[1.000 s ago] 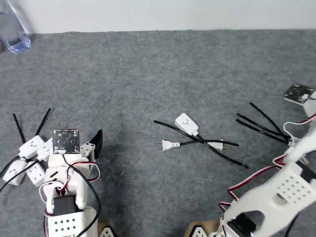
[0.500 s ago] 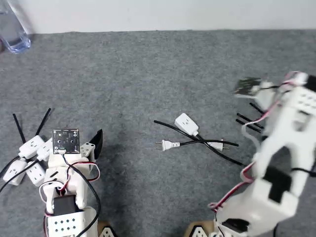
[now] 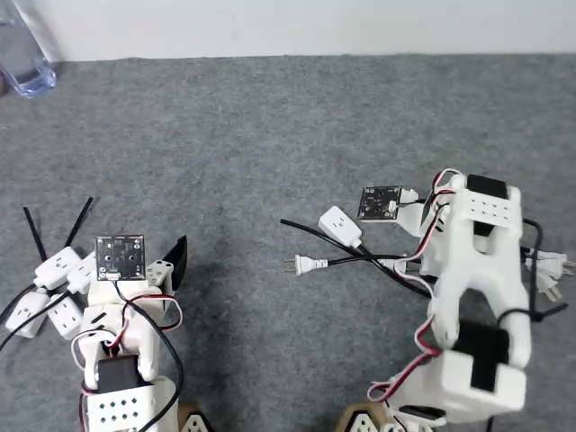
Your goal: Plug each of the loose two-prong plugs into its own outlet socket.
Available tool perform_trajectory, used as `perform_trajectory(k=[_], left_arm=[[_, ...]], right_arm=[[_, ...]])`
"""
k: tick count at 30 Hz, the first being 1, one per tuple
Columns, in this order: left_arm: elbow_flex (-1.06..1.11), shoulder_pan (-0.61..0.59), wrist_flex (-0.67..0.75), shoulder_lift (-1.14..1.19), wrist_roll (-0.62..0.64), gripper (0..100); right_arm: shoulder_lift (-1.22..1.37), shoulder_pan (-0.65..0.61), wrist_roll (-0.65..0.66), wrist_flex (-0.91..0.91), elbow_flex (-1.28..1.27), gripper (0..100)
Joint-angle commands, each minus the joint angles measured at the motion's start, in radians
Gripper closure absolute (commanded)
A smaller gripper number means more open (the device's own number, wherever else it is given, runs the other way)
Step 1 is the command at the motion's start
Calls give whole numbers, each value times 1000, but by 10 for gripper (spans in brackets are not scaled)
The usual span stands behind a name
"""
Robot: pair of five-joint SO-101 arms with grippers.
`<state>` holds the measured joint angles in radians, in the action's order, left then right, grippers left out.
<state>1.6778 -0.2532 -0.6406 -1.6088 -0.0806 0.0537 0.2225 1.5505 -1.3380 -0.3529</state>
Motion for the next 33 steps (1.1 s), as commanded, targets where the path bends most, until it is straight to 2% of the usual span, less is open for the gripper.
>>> perform_trajectory(k=[1,4,10,15,28,30,33], left_arm=[[-12,9,14,-15,-3,695],[-10,9,14,-15,-3,695],[-10,9,15,-15,-5,695],[-12,9,12,-15,-5,695],[-12,9,15,-15,-5,695],[-12,9,15,-15,-6,695],[-12,9,15,-15,-6,695]], right_arm=[[65,-28,-6,28,25,516],[107,-35,5,27,21,516],[134,-28,106,7,18,516],[242,-64,109,50,63,516],[461,-147,109,-120,425,526],[498,-162,109,-140,451,587],[538,-182,103,-156,476,772]])
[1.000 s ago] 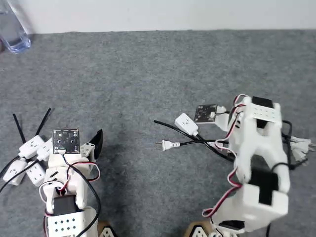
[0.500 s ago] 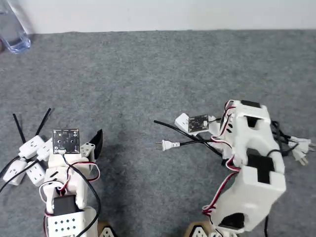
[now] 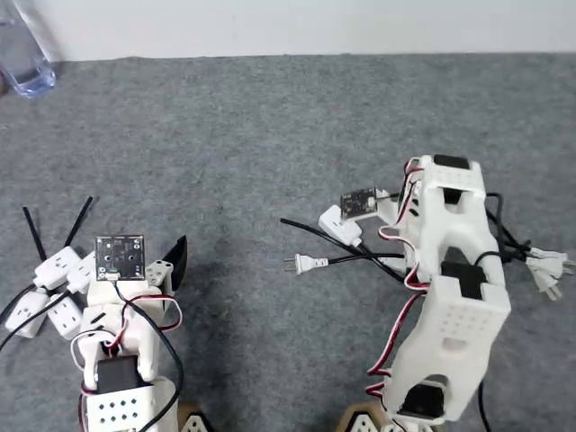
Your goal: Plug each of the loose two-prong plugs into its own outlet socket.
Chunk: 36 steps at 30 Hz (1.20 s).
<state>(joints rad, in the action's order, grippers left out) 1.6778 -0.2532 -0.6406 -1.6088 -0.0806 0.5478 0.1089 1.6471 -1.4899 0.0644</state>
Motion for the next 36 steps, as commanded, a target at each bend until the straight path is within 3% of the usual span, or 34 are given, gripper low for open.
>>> perform_trajectory(k=[1,4,24,29,36], left_arm=[[-12,9,15,-15,-6,695],[-12,9,15,-15,-6,695],[-12,9,15,-15,-6,695],[-12,9,15,-15,-6,695],[-10,9,15,-15,-6,695]], right_arm=[[47,-73,-8,-18,74,831],[56,-76,-28,-47,86,912],[50,-61,-29,-87,37,881],[50,-44,-29,-70,38,998],[30,-45,-31,-84,57,991]])
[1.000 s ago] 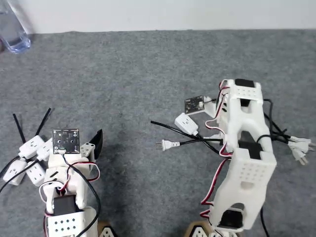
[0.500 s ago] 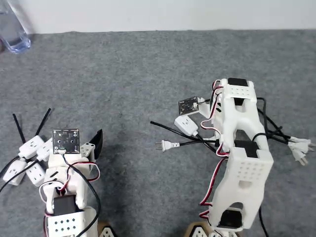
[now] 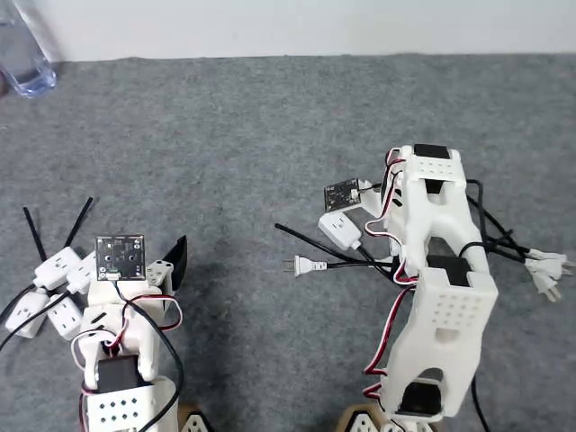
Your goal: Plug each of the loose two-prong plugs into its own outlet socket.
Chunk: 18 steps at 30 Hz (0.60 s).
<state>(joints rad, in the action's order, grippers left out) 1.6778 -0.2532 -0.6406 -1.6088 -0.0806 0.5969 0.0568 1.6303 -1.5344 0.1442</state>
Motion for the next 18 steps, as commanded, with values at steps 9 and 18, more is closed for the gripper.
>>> perform_trajectory(k=[9,18], left_arm=[[-10,11,15,-15,-6,695],[-7,32,15,-15,-6,695]], right_arm=[[-315,22,-14,-180,-25,991],[-591,-1,-86,-254,-20,991]])
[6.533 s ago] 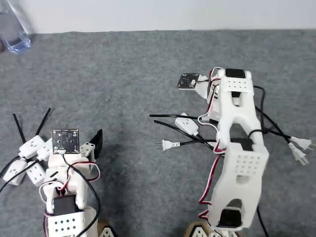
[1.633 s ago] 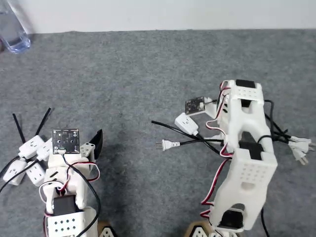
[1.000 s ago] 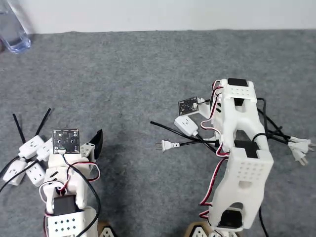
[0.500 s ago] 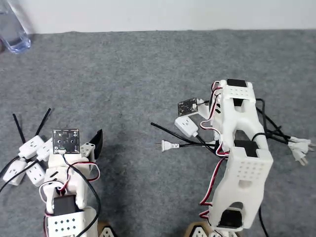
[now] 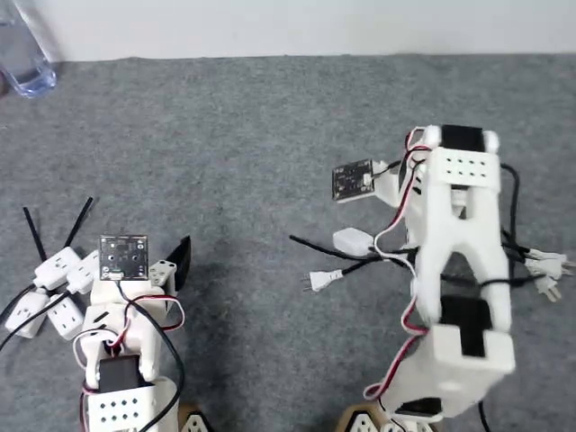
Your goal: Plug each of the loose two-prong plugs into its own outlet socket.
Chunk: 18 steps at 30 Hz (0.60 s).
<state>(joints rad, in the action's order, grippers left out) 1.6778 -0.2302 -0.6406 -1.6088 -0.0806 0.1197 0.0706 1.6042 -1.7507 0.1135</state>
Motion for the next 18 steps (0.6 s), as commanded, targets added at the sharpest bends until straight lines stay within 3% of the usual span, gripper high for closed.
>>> perform_trajectory(k=[1,10,18], left_arm=[[-7,9,15,-15,-6,695],[-1,8,15,-15,-6,695],[-1,11,12,-15,-5,695]], right_arm=[[-142,-30,-78,-39,11,991],[-348,-173,-227,-42,37,991],[-386,-7,-261,-44,204,991]])
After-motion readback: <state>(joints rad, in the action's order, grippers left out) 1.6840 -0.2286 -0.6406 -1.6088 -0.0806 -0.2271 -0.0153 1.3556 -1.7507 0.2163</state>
